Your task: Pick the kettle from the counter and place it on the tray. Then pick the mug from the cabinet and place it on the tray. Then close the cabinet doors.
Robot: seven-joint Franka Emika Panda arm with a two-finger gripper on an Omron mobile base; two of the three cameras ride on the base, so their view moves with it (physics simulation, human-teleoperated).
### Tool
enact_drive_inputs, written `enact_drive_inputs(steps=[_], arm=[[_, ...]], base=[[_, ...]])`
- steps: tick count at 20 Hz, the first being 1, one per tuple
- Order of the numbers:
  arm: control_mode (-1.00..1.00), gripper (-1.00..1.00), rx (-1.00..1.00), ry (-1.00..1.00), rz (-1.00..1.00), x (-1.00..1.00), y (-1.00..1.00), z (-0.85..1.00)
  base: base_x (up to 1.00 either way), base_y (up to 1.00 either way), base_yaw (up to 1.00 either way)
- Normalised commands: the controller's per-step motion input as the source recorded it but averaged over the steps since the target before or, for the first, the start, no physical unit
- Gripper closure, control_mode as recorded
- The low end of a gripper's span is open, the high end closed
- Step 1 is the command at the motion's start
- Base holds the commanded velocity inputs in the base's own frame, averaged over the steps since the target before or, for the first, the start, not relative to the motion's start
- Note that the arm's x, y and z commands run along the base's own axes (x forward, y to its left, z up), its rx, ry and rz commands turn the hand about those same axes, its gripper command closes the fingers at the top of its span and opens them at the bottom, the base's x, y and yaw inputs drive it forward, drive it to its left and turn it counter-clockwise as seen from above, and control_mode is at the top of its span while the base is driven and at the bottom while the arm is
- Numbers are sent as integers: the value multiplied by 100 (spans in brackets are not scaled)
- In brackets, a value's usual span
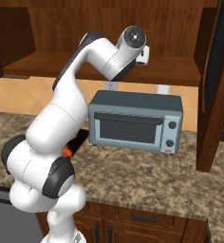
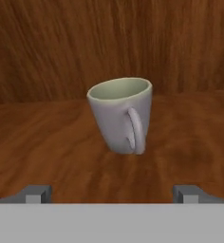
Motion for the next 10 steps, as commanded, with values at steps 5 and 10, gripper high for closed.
enact_drive_inputs(steps=[5,10], arm=[[-100,-100,0,0,3,40,-3,-1],[-100,-100,0,0,0,40,0,-1]], base=[[0,0,0],[0,0,0]])
